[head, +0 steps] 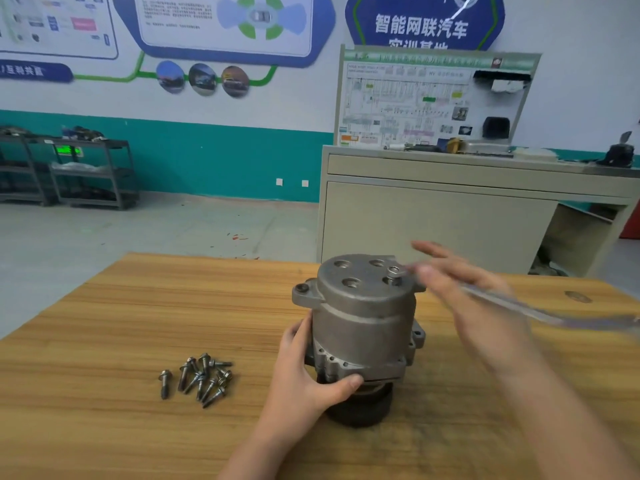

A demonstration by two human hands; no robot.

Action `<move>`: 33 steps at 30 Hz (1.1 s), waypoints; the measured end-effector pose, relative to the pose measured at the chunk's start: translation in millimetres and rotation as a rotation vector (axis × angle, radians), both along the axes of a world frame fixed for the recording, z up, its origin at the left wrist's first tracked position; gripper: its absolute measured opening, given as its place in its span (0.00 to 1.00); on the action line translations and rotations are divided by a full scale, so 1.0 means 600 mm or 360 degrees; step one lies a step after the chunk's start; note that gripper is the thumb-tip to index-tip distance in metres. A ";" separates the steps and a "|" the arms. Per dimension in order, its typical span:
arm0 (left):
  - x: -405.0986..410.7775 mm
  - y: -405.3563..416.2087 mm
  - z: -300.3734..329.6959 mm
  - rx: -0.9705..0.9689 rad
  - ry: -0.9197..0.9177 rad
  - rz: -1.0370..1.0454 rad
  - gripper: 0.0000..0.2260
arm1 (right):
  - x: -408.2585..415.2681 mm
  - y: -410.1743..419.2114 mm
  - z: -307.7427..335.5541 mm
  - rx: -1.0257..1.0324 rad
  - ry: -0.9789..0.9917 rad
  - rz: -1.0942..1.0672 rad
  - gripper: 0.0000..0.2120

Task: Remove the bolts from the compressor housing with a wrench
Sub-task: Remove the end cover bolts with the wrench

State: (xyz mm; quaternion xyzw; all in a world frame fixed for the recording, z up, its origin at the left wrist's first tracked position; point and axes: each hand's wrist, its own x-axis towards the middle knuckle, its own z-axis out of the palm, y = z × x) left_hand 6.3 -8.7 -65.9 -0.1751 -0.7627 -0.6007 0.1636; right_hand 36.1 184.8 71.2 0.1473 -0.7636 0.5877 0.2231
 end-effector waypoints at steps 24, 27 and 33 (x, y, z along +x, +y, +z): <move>-0.001 0.000 0.002 -0.0054 0.0019 0.0010 0.44 | -0.066 0.026 0.007 -0.0449 -0.0664 -0.0184 0.17; 0.000 0.002 0.008 -0.0098 0.0031 -0.0011 0.43 | -0.118 0.013 0.043 -0.0059 -0.0807 -0.0369 0.13; 0.000 0.008 0.002 -0.0116 0.0045 0.0073 0.47 | -0.076 -0.093 0.078 0.1181 -0.0326 -0.0173 0.06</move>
